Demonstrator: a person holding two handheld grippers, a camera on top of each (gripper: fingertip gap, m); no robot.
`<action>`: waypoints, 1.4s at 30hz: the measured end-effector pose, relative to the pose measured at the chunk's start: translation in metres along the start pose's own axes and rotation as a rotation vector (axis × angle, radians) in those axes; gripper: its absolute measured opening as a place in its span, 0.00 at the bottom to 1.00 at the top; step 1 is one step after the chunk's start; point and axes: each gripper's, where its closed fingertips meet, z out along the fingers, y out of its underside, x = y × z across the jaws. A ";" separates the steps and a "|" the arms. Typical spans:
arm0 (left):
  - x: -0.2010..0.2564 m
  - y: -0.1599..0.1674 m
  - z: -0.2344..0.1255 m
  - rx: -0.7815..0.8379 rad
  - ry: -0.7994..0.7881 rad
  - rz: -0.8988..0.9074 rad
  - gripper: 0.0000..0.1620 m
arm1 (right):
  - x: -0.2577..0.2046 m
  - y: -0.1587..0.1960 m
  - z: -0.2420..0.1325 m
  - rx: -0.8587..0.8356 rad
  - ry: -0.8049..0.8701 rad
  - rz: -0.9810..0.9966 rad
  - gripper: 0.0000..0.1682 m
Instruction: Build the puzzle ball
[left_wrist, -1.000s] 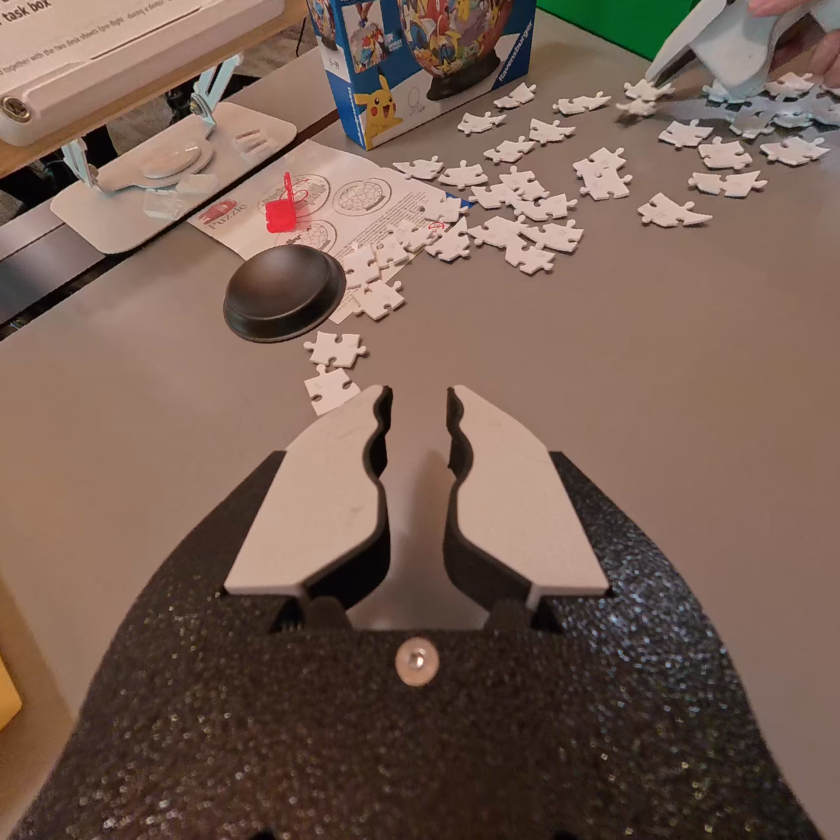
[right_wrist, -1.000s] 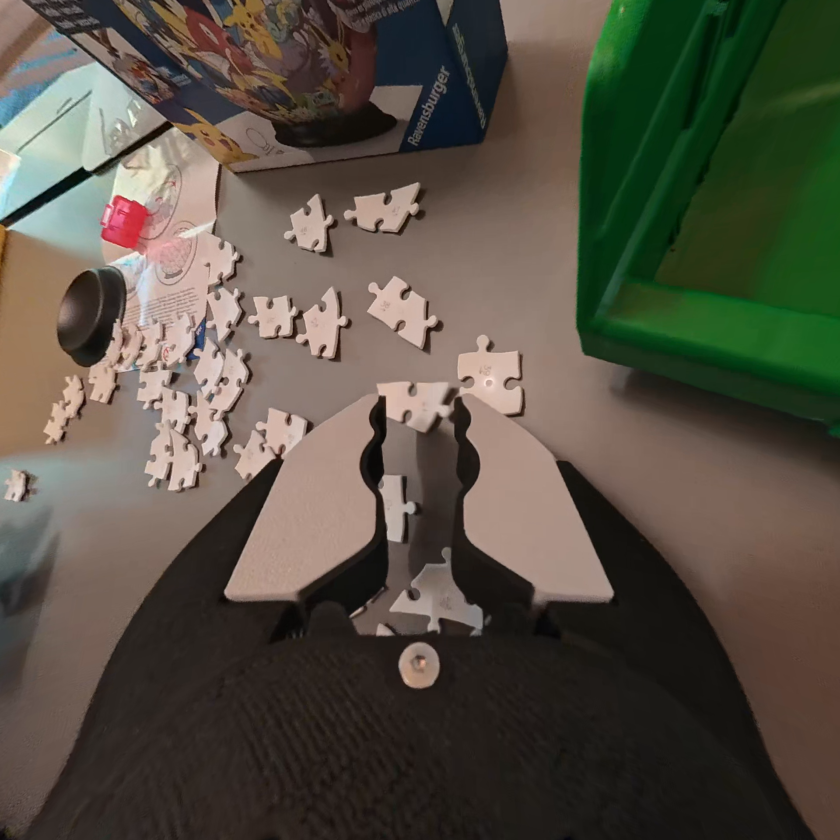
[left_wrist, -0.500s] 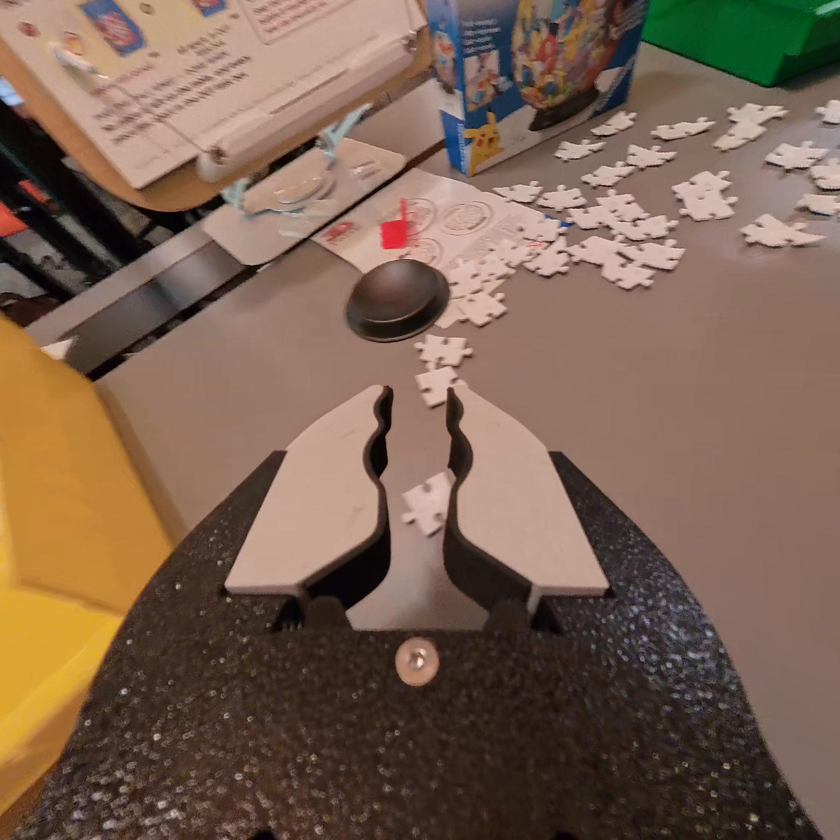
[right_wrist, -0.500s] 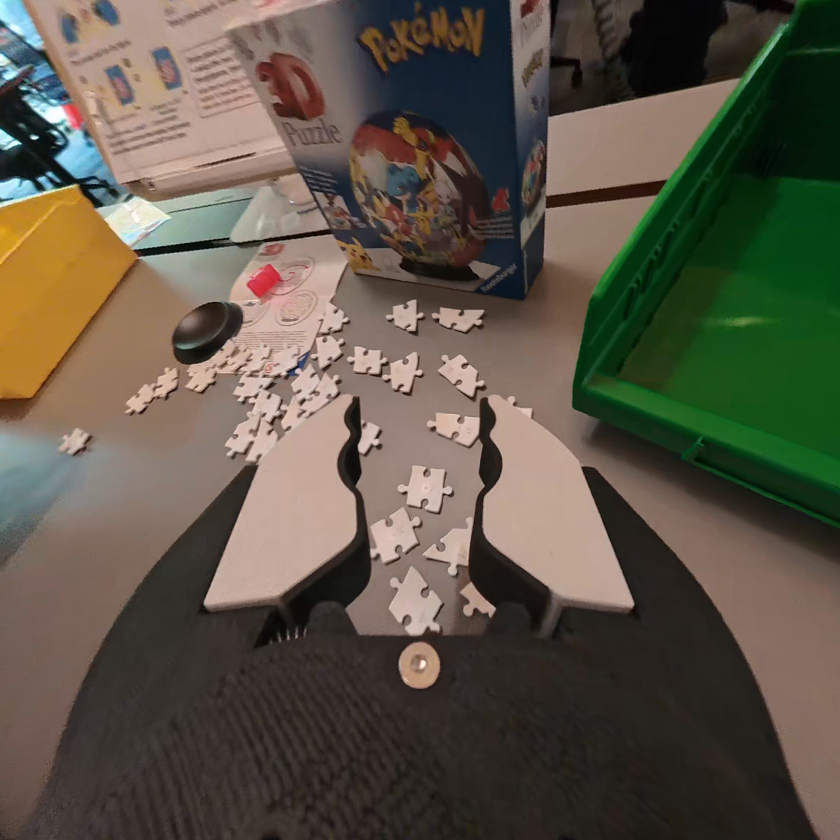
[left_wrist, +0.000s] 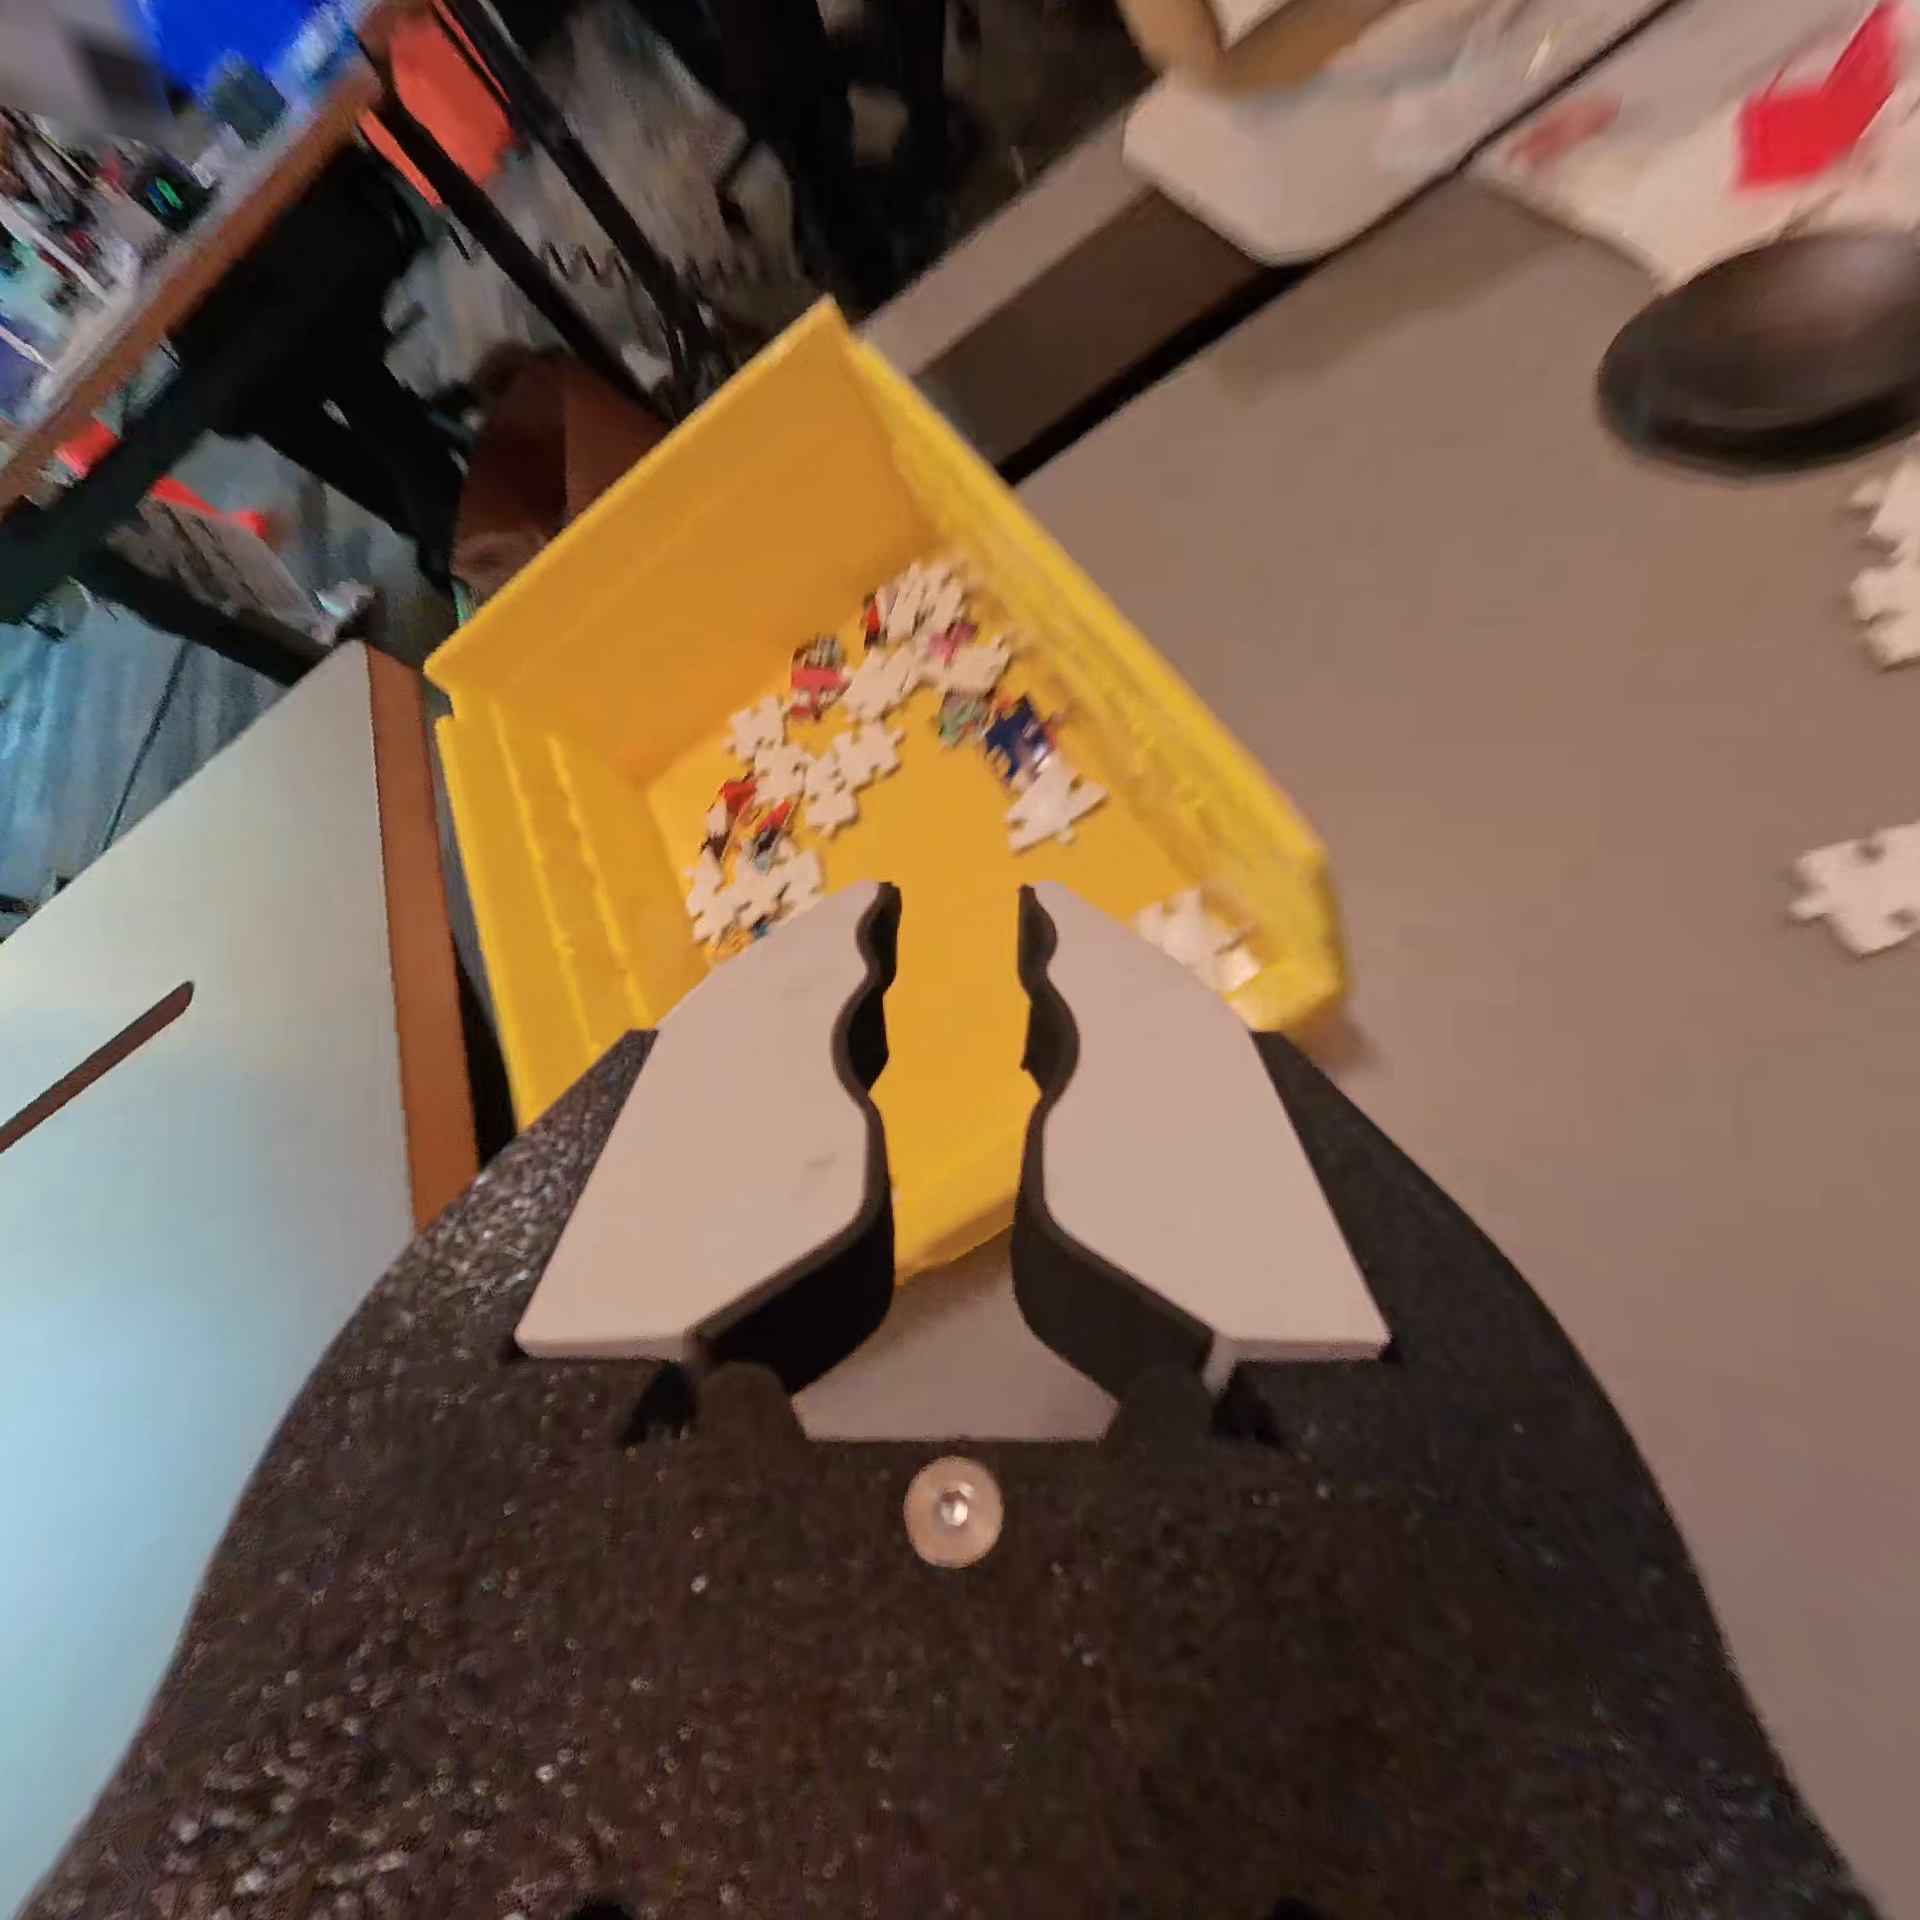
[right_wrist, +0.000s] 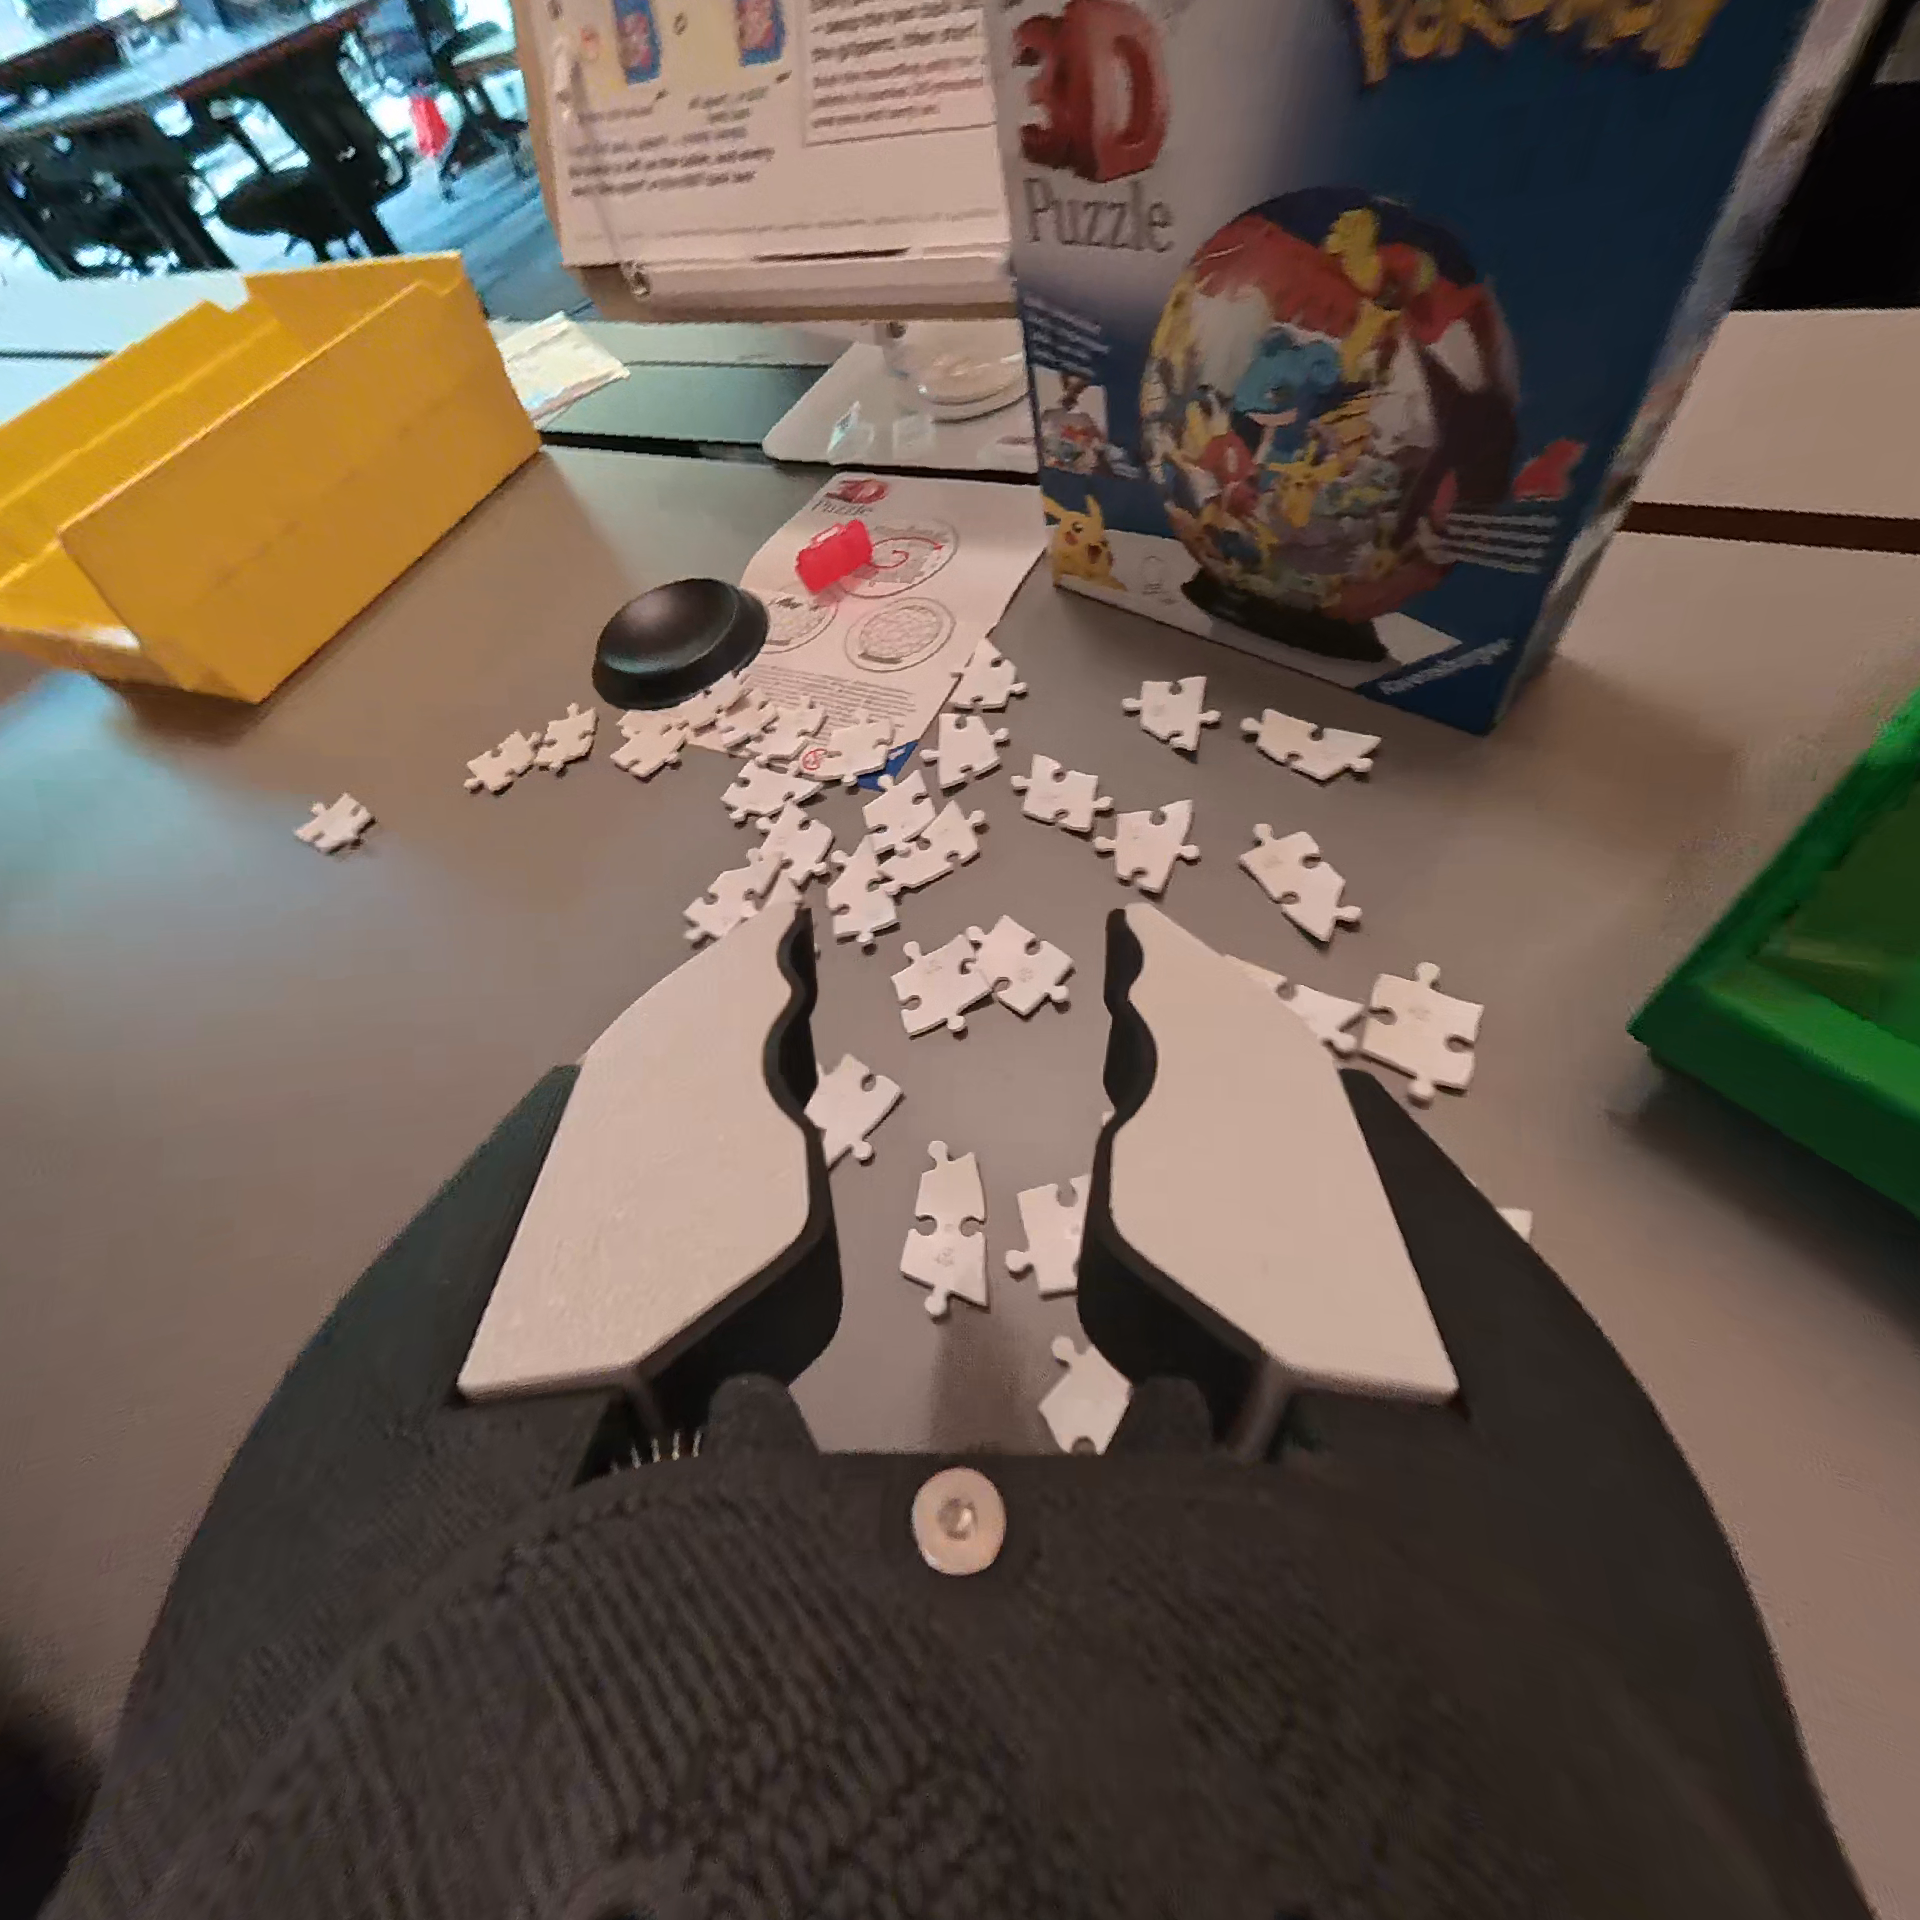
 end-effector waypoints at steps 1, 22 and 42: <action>-0.010 0.006 0.002 -0.051 0.011 0.010 0.14 | -0.003 0.000 0.002 -0.011 -0.007 -0.011 0.32; 0.057 0.061 0.093 -0.644 0.727 0.087 0.27 | -0.016 -0.003 0.000 -0.073 0.014 -0.112 0.31; 0.046 0.067 0.118 -0.697 0.486 -0.111 0.30 | -0.014 -0.007 0.001 -0.039 0.014 -0.106 0.32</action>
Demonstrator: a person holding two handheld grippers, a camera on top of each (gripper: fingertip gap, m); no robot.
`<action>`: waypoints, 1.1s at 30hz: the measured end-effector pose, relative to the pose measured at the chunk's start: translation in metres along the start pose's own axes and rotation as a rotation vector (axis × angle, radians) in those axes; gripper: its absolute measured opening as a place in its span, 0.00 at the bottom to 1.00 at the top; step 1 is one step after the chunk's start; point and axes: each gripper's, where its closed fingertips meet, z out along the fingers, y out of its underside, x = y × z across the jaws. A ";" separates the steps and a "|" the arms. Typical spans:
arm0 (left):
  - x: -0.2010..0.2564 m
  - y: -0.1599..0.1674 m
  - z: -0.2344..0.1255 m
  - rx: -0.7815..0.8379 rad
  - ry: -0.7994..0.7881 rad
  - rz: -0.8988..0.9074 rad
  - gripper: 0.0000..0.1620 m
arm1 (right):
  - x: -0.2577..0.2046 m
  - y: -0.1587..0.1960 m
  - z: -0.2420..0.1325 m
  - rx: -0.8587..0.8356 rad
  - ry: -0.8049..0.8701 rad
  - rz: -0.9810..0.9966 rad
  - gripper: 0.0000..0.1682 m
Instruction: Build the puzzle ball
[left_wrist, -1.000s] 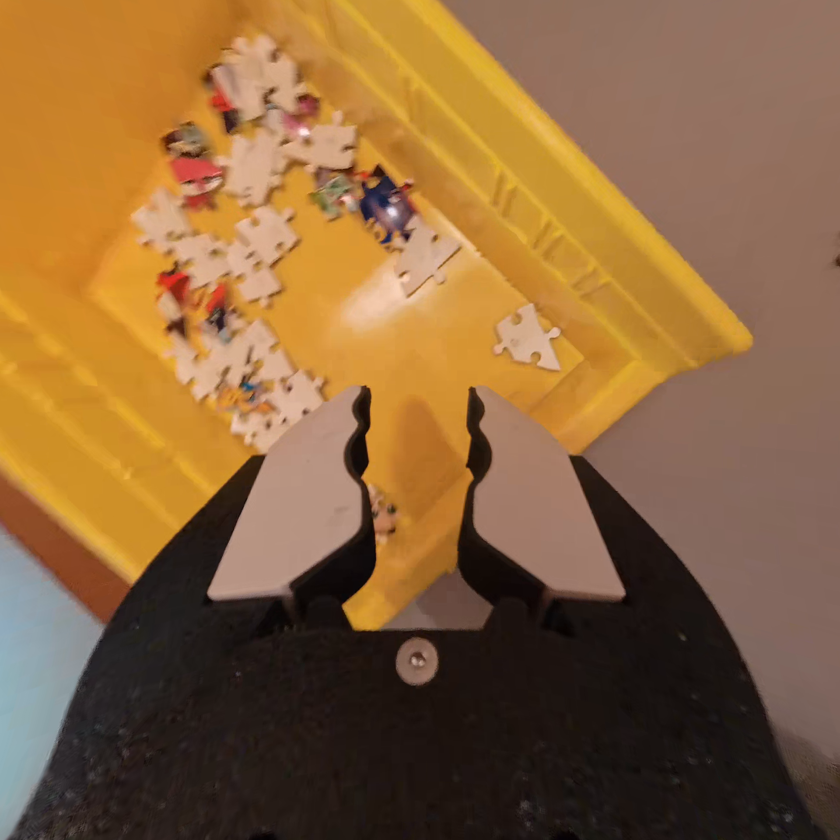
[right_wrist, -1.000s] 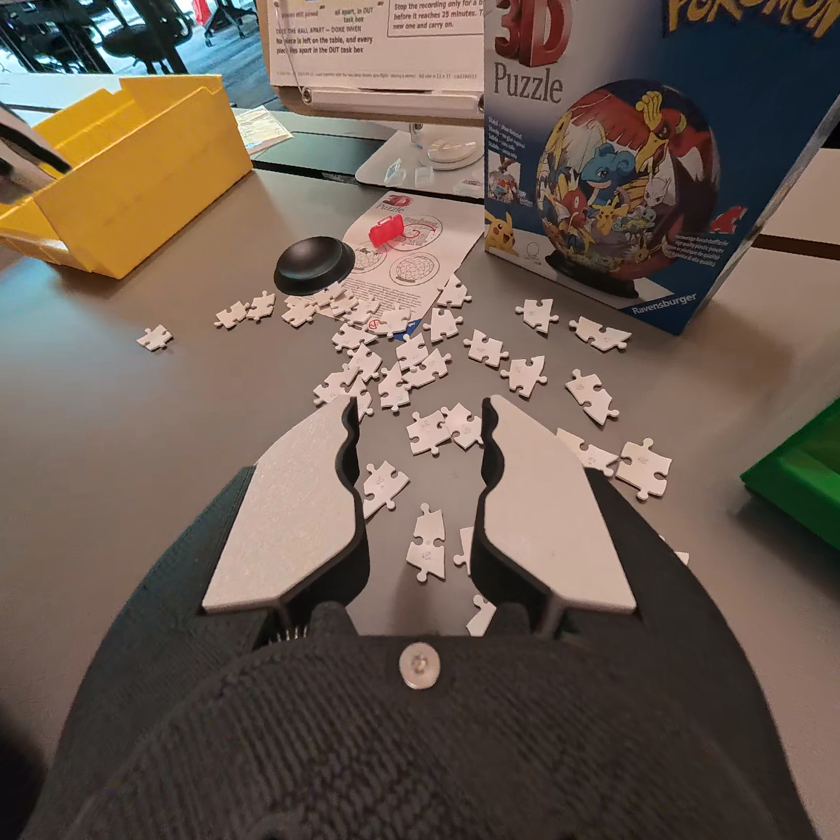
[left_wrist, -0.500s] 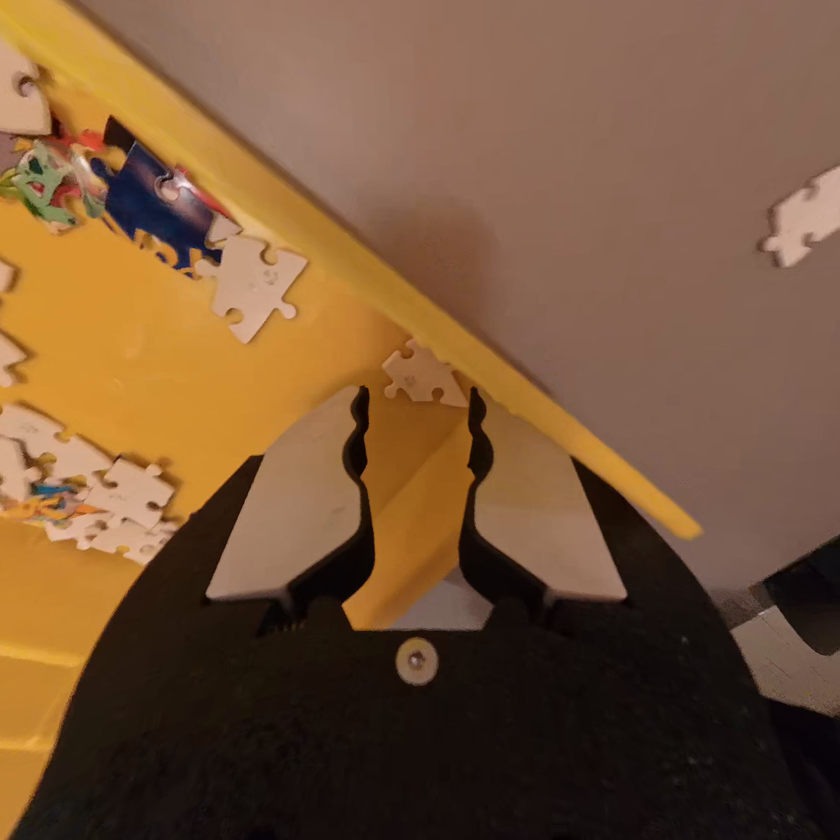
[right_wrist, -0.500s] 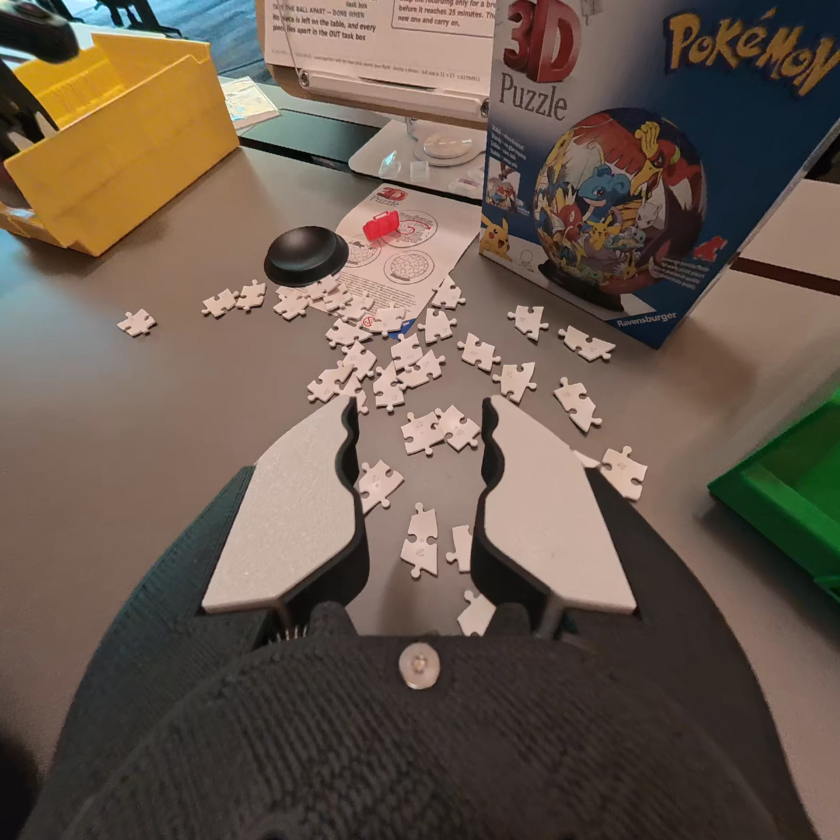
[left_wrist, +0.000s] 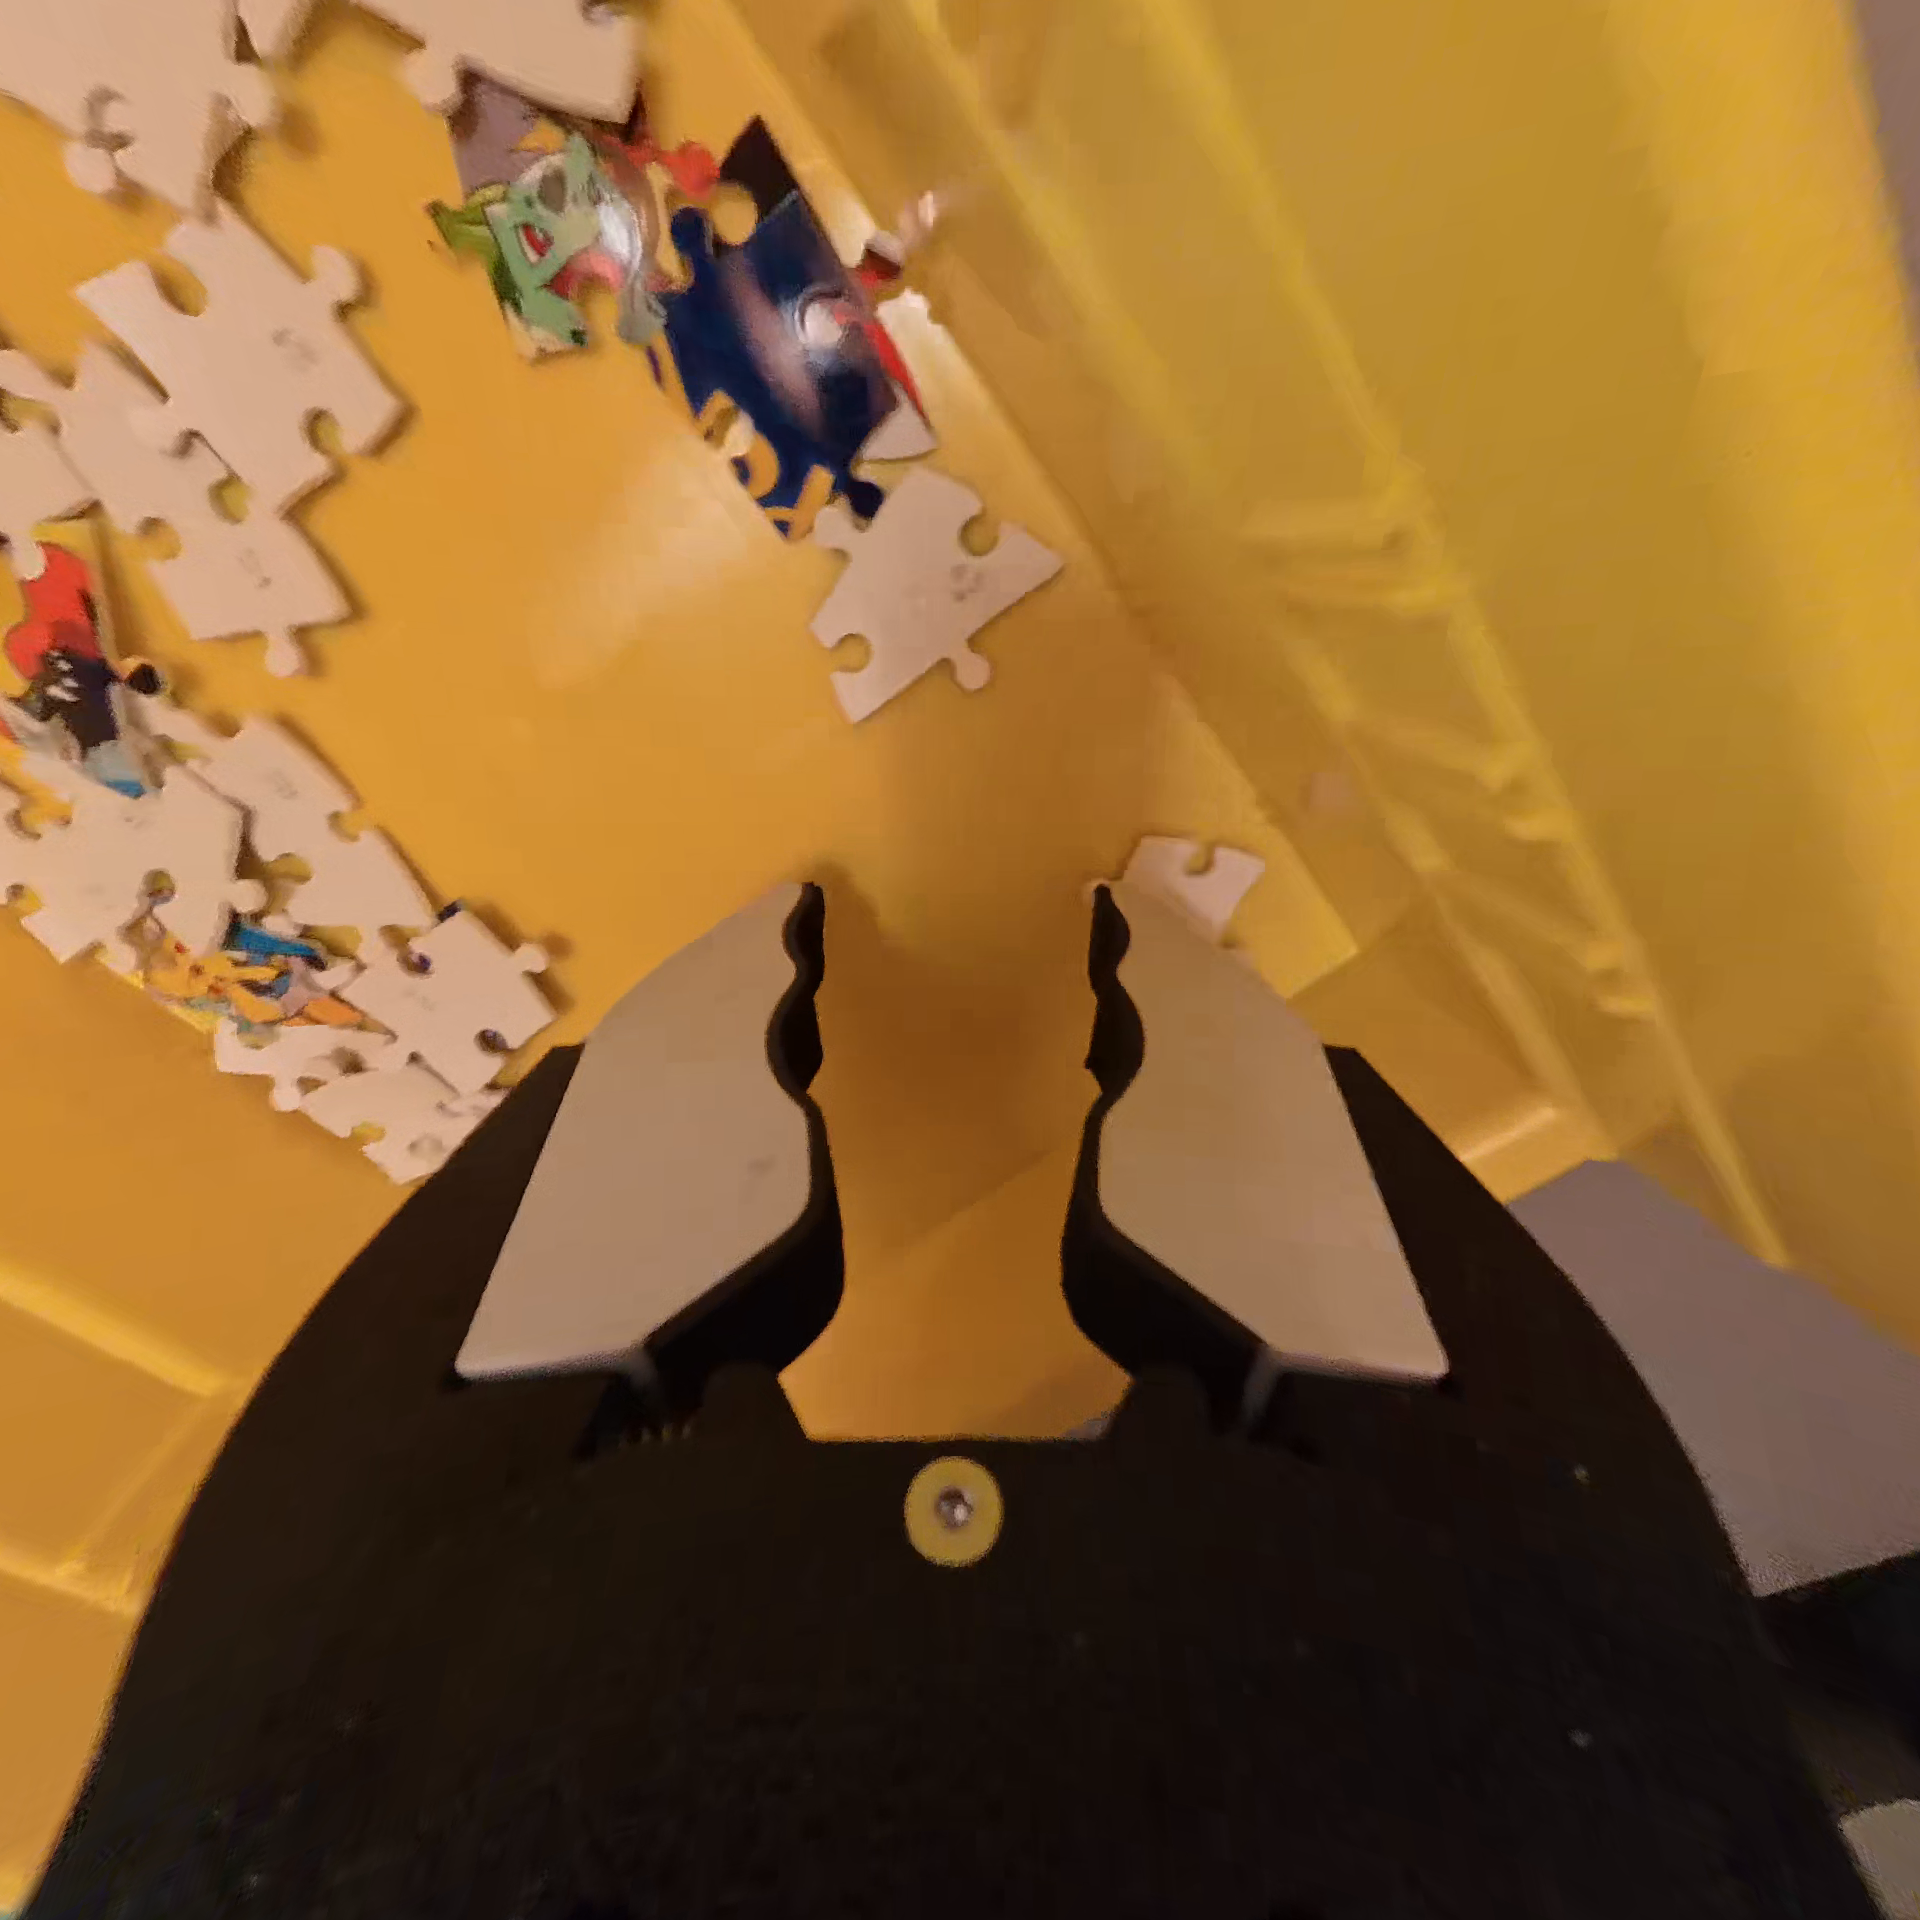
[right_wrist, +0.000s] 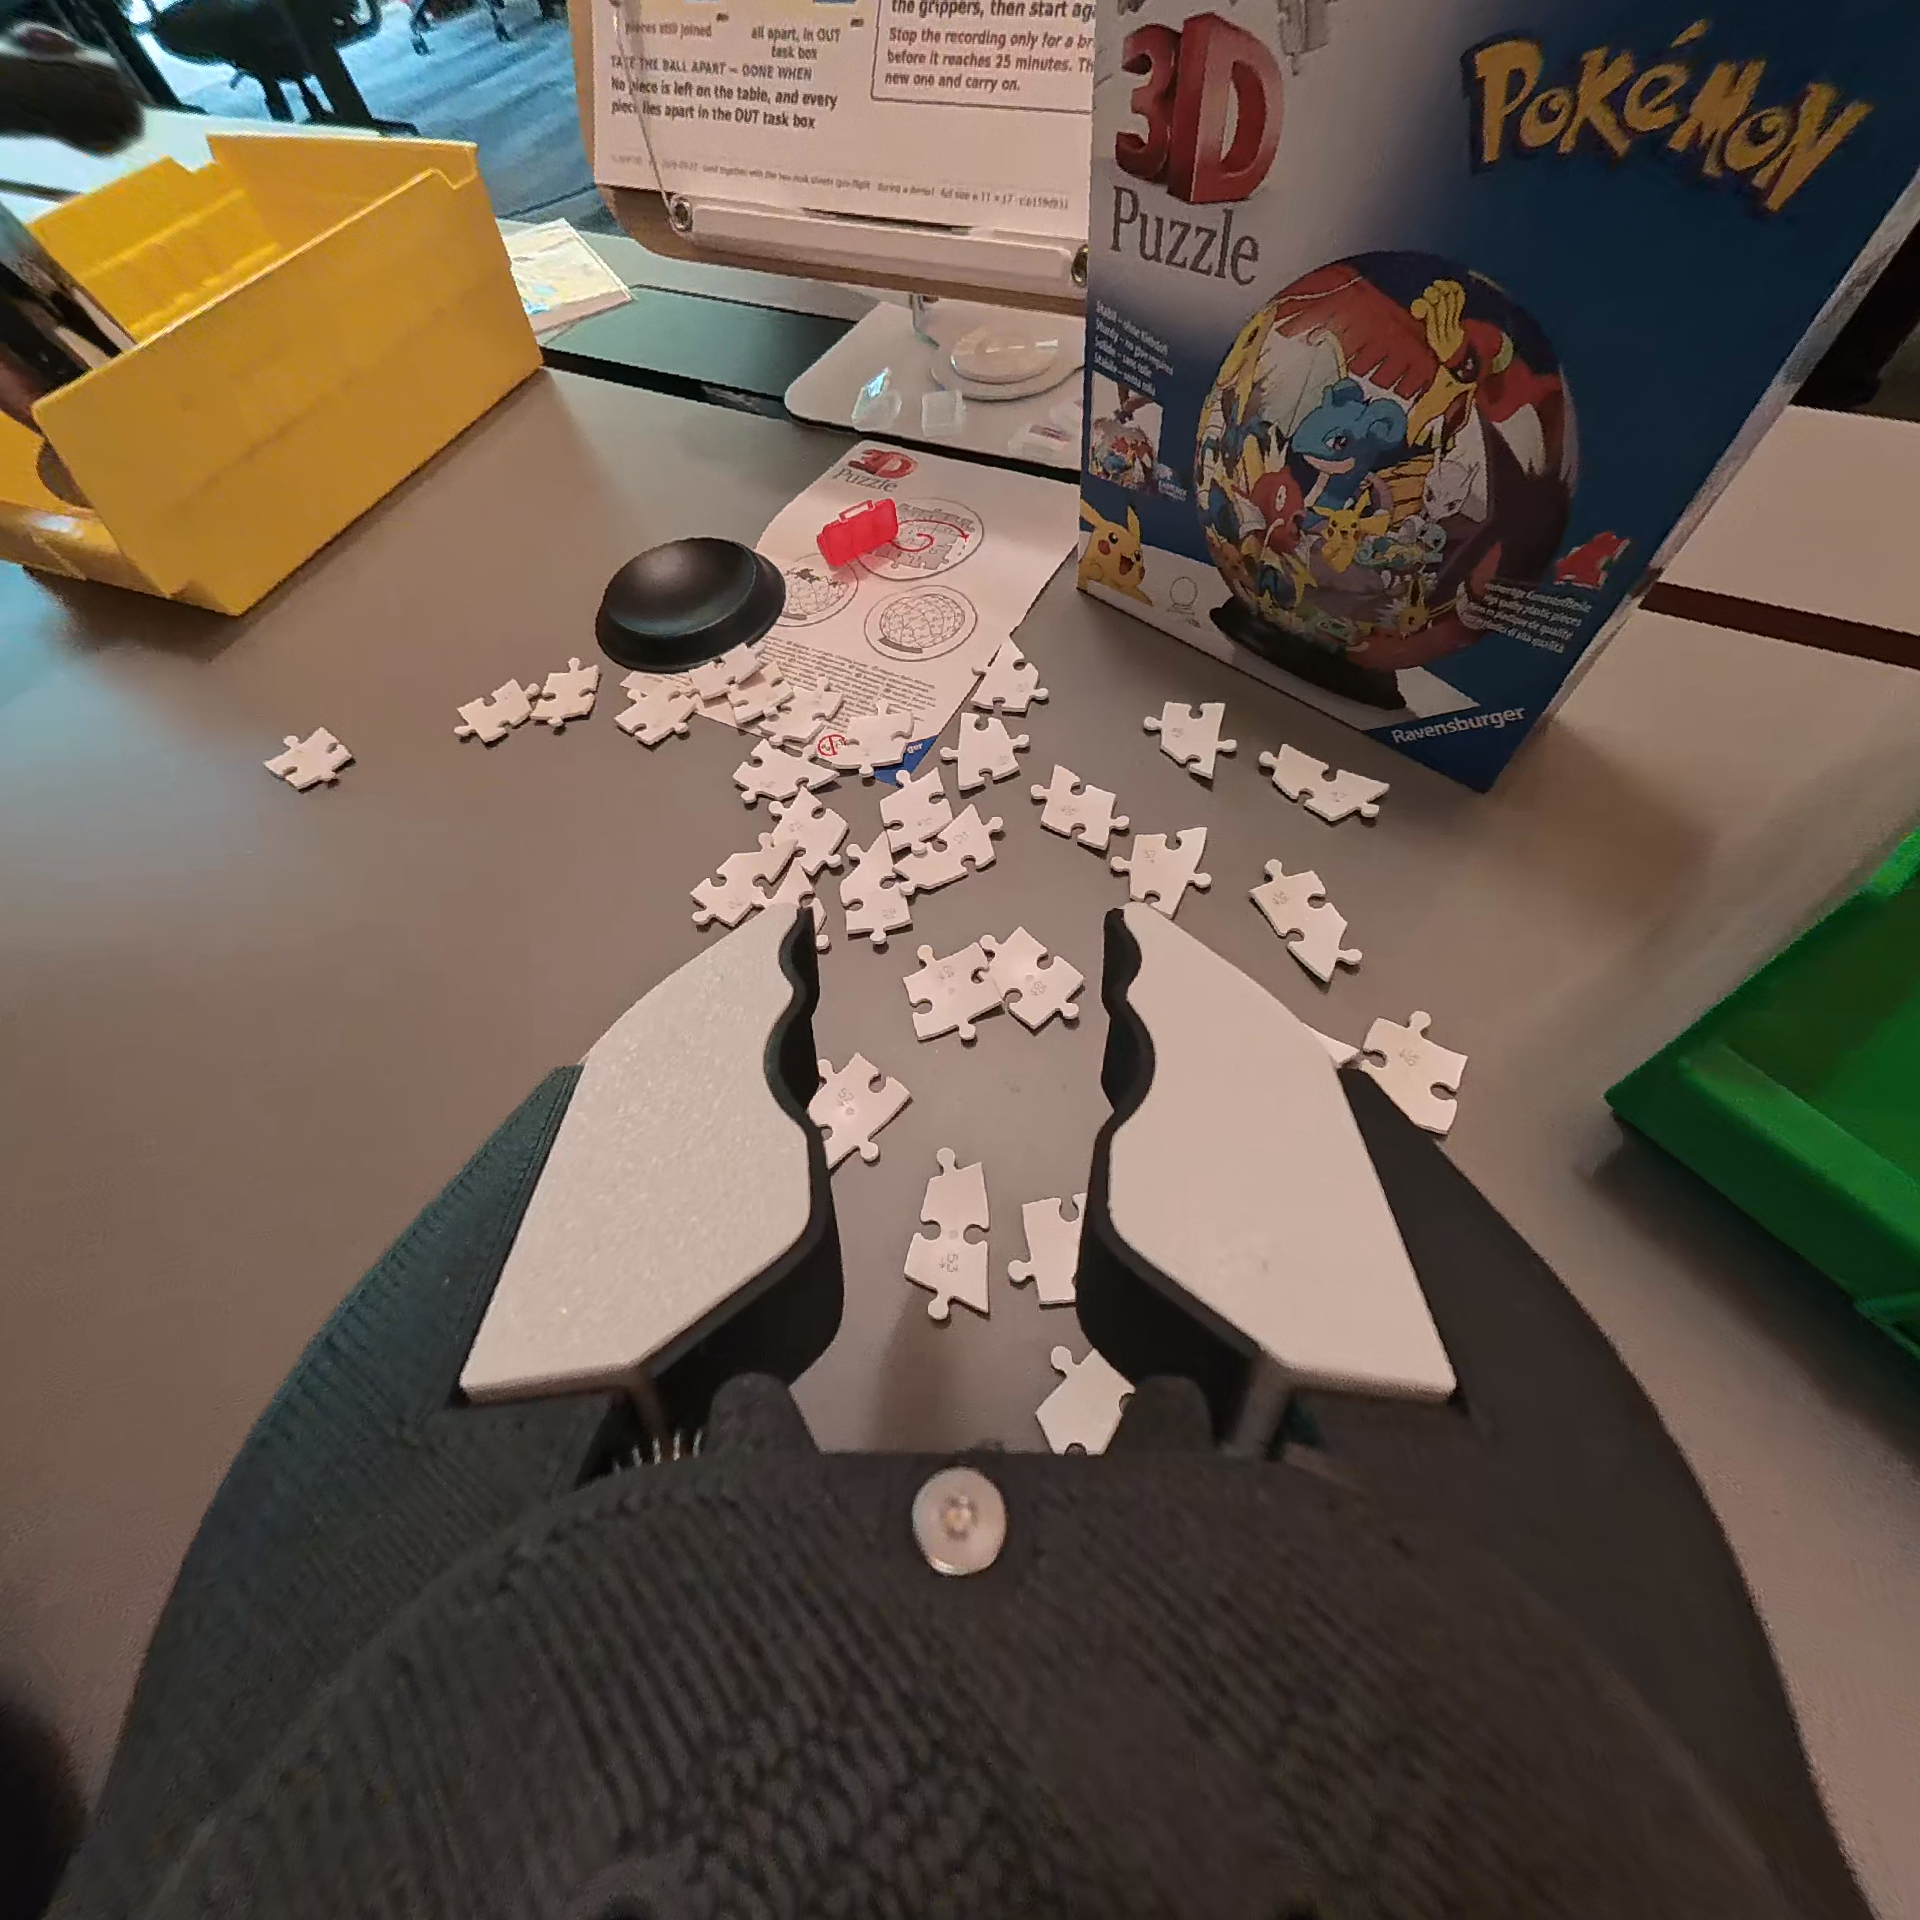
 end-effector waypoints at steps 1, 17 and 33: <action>0.010 -0.005 -0.003 0.039 0.064 -0.018 0.30 | 0.001 0.000 0.000 0.002 0.000 0.001 0.32; 0.017 -0.001 0.005 -0.057 0.106 0.105 0.35 | 0.012 0.003 -0.013 0.034 0.030 0.021 0.32; -0.031 -0.013 0.002 0.014 -0.213 0.205 0.40 | 0.017 0.003 -0.017 0.053 0.047 0.031 0.32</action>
